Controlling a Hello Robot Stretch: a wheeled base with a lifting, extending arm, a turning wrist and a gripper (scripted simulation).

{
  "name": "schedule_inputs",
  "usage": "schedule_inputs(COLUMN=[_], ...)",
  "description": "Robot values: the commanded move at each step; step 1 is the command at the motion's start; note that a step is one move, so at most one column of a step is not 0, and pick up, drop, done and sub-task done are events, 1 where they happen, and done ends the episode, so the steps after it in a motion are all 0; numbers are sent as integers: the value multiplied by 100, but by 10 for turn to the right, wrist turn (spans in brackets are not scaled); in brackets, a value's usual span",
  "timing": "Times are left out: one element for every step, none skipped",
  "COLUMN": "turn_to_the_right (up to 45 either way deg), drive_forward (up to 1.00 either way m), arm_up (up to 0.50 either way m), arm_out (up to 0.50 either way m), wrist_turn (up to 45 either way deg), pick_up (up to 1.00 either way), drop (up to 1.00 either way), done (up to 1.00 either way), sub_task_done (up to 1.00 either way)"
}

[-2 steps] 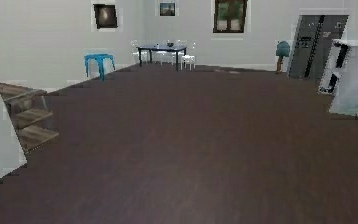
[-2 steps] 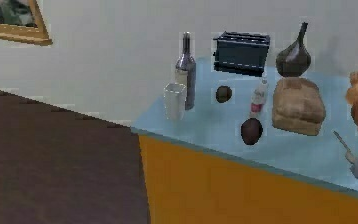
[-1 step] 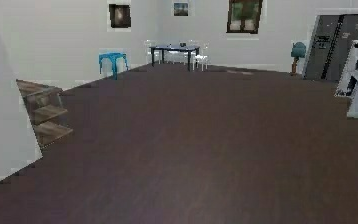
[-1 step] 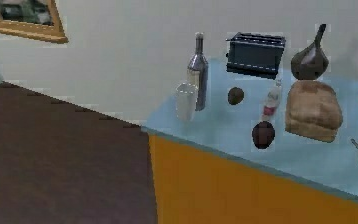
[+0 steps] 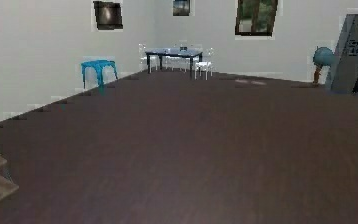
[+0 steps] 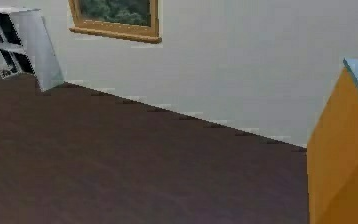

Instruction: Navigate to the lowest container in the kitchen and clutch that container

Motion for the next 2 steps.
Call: schedule_inputs(turn_to_the_right=[0,0], drive_forward=[100,100], arm_up=[0,0], arm_out=[0,0], wrist_turn=[0,0], pick_up=[0,0], drop=[0,0], done=[0,0], sub_task_done=[0,0])
